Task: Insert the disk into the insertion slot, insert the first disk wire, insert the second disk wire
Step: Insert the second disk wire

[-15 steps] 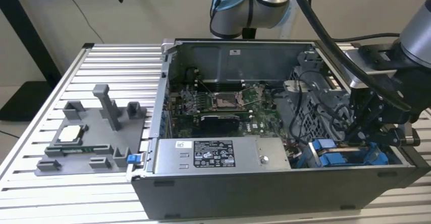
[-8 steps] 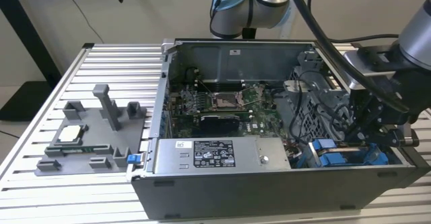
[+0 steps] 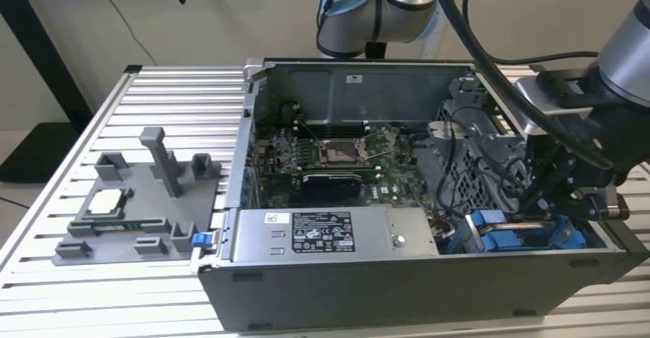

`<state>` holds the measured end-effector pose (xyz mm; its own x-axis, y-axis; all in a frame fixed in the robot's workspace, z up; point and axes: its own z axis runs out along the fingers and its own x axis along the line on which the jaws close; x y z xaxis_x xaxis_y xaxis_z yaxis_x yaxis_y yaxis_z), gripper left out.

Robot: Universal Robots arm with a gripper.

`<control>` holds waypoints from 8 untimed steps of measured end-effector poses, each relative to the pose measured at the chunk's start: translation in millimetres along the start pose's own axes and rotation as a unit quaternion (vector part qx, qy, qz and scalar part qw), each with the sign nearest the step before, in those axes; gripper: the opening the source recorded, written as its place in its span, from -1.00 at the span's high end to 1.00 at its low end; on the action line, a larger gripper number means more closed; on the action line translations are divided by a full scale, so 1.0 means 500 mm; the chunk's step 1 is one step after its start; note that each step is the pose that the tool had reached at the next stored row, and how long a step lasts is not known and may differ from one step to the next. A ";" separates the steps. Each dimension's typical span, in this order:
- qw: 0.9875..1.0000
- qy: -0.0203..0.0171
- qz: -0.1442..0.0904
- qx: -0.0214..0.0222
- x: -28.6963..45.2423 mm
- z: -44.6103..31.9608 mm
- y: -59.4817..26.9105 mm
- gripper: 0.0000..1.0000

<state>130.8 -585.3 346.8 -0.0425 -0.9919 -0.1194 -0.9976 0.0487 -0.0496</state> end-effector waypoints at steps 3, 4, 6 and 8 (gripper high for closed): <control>1.000 0.000 0.000 0.001 0.000 0.002 0.000 1.00; 1.000 0.000 0.000 0.001 0.000 0.002 0.000 1.00; 1.000 0.000 0.000 0.001 0.000 0.004 0.000 1.00; 1.000 0.000 0.000 0.001 0.000 0.005 -0.001 1.00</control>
<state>131.2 -585.2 344.4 -0.0421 -0.9920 -0.1193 -0.9974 0.0487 -0.0524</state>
